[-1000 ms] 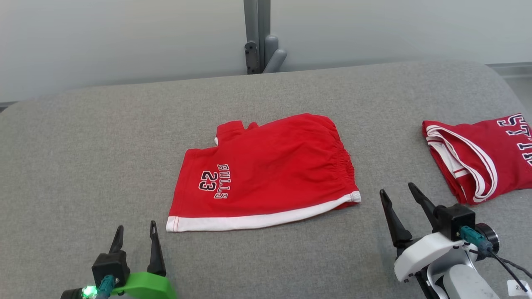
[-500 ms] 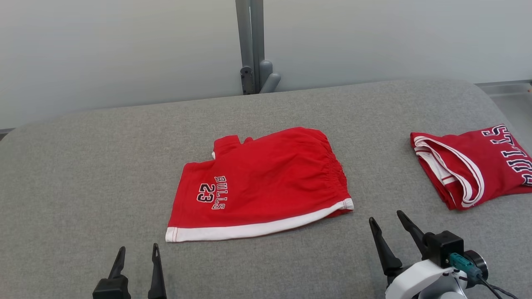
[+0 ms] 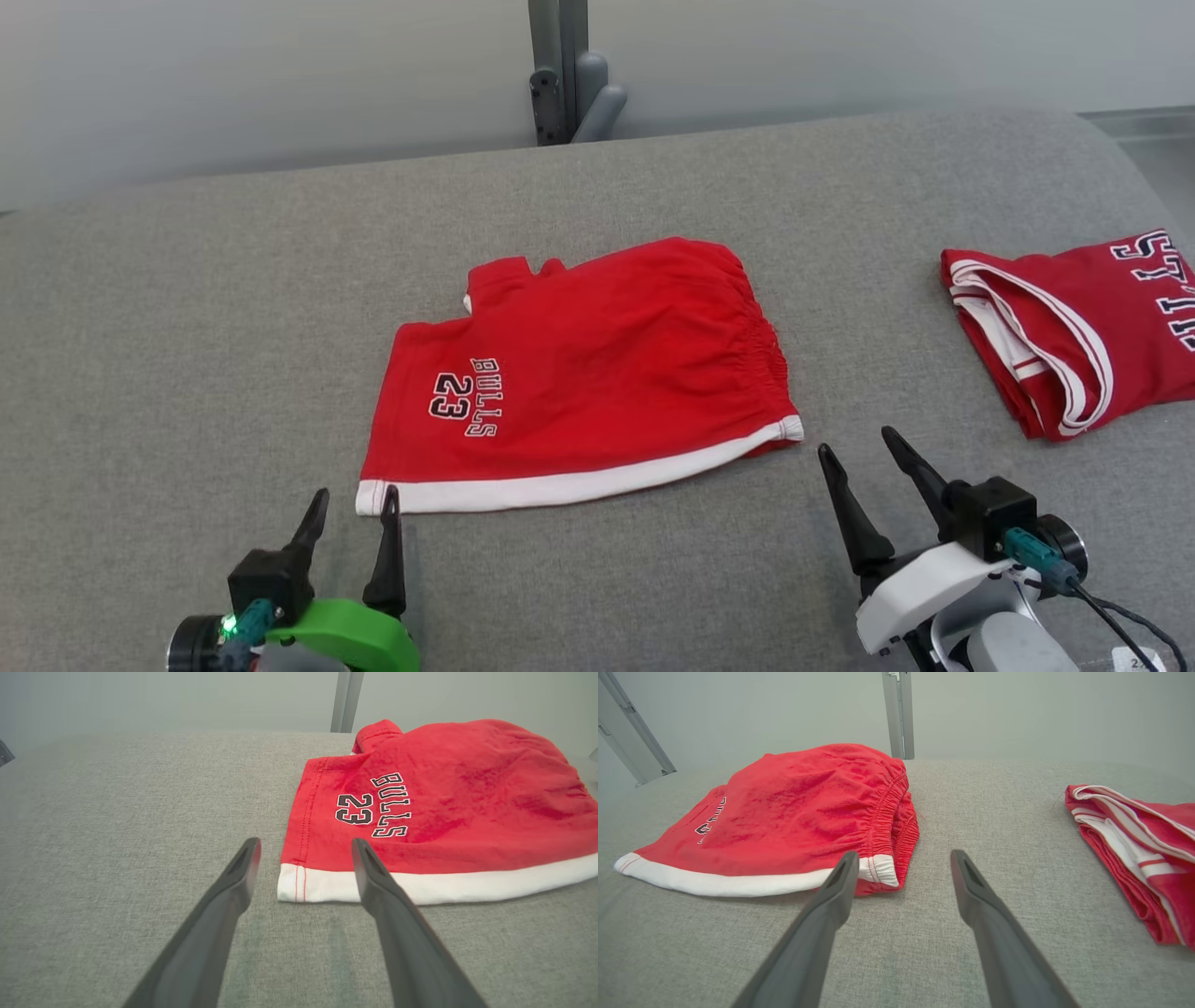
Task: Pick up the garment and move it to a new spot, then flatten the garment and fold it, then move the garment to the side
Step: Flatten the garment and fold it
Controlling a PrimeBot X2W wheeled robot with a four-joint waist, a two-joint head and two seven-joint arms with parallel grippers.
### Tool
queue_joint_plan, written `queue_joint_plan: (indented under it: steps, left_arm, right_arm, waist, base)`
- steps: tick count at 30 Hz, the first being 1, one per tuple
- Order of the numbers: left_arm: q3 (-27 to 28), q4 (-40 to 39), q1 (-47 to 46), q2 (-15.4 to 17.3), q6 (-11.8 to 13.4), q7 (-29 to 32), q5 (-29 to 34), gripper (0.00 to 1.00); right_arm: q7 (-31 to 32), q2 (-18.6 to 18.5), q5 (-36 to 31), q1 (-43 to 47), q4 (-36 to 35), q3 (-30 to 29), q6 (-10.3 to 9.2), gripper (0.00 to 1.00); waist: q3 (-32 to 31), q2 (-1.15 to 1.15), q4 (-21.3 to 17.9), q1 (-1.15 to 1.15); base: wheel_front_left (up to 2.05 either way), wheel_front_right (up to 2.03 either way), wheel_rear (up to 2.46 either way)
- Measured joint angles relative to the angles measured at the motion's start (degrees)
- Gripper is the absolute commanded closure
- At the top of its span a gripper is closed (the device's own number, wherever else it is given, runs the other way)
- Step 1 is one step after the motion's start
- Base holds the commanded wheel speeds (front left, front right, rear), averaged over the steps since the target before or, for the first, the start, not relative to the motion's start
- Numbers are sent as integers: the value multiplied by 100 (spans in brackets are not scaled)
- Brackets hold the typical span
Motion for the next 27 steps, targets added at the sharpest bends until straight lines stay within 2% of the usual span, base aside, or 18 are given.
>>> queue_joint_plan:
  steps: [10,22,23,24,26,27]
  left_arm:
    - [74,826,-669,-1,-232,0,-232,0]
    - [89,901,-680,-1,-337,0,-371,0]
    - [60,911,-679,-3,-343,0,-422,11]
    - [60,910,-680,-3,-344,0,-427,18]
    - [52,920,-683,-2,-346,0,-436,46]
    - [52,921,-687,-2,-355,0,-442,49]
  right_arm:
    - [0,-20,0,-285,-8,124,0,0]
    - [0,-92,12,-344,14,145,0,0]
    - [0,-94,12,-351,15,152,0,0]
    - [0,-96,12,-357,16,153,0,0]
    - [0,-97,13,-371,18,154,0,0]
    - [0,-98,19,-376,19,156,0,0]
  waist:
    - [652,0,-28,0]
    - [752,0,-48,0]
    - [751,0,-50,0]
    - [754,0,-52,0]
    - [763,0,-58,0]
    - [770,0,-62,0]
  base:
    - [0,0,0]
    - [0,0,0]
    - [0,0,0]
    - [0,0,0]
    - [0,0,0]
    - [0,0,0]
